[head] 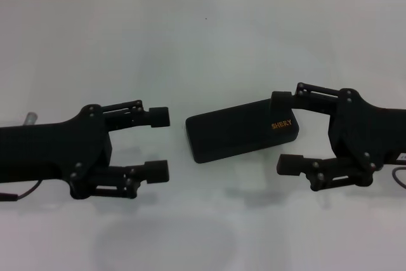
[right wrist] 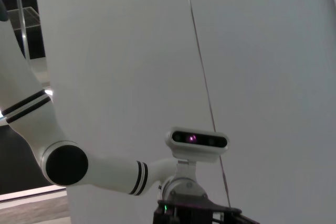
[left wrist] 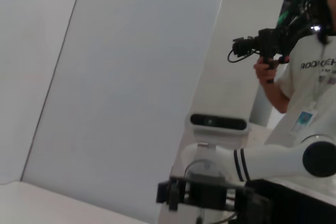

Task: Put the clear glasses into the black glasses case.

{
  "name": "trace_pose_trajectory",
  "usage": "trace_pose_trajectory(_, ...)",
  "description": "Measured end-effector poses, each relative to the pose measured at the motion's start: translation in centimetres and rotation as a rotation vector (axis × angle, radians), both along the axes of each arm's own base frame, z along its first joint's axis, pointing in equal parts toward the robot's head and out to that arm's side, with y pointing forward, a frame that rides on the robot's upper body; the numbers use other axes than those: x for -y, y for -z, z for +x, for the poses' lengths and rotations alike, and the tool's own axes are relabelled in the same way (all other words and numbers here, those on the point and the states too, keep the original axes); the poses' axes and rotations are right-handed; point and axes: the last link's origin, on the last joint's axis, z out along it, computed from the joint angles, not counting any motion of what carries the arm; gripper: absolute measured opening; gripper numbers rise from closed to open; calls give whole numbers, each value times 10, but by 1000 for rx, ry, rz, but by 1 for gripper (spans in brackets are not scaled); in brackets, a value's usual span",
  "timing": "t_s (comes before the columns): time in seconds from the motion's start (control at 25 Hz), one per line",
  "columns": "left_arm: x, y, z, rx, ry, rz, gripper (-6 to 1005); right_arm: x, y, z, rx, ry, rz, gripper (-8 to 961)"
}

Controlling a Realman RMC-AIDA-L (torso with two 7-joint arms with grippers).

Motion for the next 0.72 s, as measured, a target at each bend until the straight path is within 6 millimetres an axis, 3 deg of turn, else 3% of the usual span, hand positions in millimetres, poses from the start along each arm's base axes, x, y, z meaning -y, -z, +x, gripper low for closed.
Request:
trace_pose_trajectory(0.16, 4, -3, -7, -5, -6, 28, 815, 3, -2, 0, -6, -16, -15, 880)
trace_pose_trajectory(0.28, 5, -7, -10, -12, -4, 41, 870, 5, -3, 1, -5, -17, -22, 882)
trace_pose_trajectory(0.72, 5, -7, -11, -15, -19, 13, 866, 5, -1, 3, -1, -3, -27, 883)
